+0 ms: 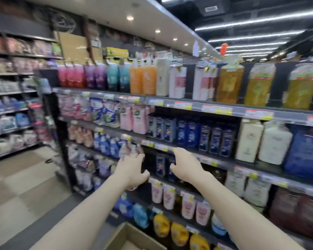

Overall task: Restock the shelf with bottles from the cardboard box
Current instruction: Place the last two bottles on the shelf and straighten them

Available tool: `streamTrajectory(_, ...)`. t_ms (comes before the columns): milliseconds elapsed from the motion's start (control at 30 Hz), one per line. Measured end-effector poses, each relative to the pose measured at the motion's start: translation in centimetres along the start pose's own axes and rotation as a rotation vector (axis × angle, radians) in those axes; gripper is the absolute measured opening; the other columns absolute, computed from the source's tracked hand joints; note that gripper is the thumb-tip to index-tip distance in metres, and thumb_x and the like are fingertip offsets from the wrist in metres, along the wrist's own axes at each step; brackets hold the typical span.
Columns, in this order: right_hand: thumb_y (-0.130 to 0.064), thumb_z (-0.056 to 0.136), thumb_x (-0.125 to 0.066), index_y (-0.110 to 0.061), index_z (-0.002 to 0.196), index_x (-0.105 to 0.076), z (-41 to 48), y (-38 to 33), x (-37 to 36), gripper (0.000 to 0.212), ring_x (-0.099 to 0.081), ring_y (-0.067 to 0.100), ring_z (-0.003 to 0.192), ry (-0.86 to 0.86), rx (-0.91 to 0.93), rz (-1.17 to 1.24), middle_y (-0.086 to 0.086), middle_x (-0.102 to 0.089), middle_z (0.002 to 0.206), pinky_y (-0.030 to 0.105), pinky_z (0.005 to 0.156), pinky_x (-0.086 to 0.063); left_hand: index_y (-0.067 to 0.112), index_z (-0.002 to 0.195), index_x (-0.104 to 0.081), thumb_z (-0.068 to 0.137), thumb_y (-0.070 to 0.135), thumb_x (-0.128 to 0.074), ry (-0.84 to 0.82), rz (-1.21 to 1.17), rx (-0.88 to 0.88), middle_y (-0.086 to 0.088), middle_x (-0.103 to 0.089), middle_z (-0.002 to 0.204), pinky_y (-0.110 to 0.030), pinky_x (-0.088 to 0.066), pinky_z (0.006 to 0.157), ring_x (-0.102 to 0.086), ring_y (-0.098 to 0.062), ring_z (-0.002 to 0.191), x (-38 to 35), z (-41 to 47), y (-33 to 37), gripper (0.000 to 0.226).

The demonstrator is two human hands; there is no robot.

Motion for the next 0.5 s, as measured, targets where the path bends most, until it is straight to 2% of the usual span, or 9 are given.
streamTrajectory(133, -0.025, 0.099, -0.058, -0.013, 0.154, -0.043, 3.8, -6.4, -7.2, 0.058, -0.043, 0.03, 0.144, -0.077, 0.043, -0.041, 0.011, -0.048, 0.154, 0.042, 0.112, -0.044, 0.02, 0.149, -0.045, 0.071, 0.067, -0.033, -0.075, 0.006, 0.074, -0.007, -0.057, 0.146, -0.043, -0.043, 0.107, -0.057, -0.035, 0.129, -4.0, -0.7, -9.4, 0.092)
streamTrajectory(200, -0.024, 0.1, -0.057, -0.013, 0.155, -0.042, 5.8, -9.2, -11.3, 0.058, -0.042, 0.031, 0.146, -0.127, 0.05, -0.065, 0.012, -0.049, 0.154, 0.042, 0.111, -0.045, 0.021, 0.156, -0.038, 0.08, 0.064, -0.044, -0.129, -0.006, 0.08, -0.007, -0.052, 0.151, -0.046, -0.042, 0.108, -0.055, -0.035, 0.13, -6.4, -0.3, -14.0, 0.087)
streamTrajectory(267, -0.025, 0.1, -0.057, -0.013, 0.157, -0.039, 8.2, -11.5, -15.7, 0.061, -0.04, 0.031, 0.148, -0.175, 0.042, -0.062, 0.012, -0.046, 0.156, 0.042, 0.111, -0.046, 0.021, 0.154, -0.039, 0.086, 0.06, -0.05, -0.167, -0.017, 0.077, -0.008, -0.052, 0.151, -0.047, -0.042, 0.107, -0.055, -0.037, 0.128, -9.3, 1.1, -18.8, 0.08)
streamTrajectory(400, -0.029, 0.1, -0.058, -0.012, 0.161, -0.035, 12.6, -13.9, -24.4, 0.066, -0.042, 0.03, 0.147, -0.303, -0.051, -0.004, 0.01, -0.042, 0.162, 0.041, 0.114, -0.042, 0.02, 0.149, -0.043, 0.089, 0.057, -0.05, -0.252, -0.022, 0.059, -0.009, -0.056, 0.145, -0.044, -0.046, 0.102, -0.058, -0.036, 0.124, -16.1, 4.1, -26.8, 0.071)
streamTrajectory(500, -0.03, 0.1, -0.059, -0.013, 0.16, -0.036, 14.3, -13.5, -30.7, 0.067, -0.046, 0.032, 0.144, -0.389, -0.19, 0.051, 0.012, -0.046, 0.16, 0.044, 0.113, -0.044, 0.018, 0.151, -0.042, 0.091, 0.053, -0.053, -0.35, -0.037, 0.039, -0.012, -0.056, 0.143, -0.044, -0.045, 0.102, -0.058, -0.038, 0.125, -21.6, 5.7, -30.5, 0.071)
Point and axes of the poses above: each hand's wrist, its own z-axis towards the middle knuckle, its own x-axis out of the back of the hand, y = z × x, the point moved 5 cm from there along z, towards the middle knuckle
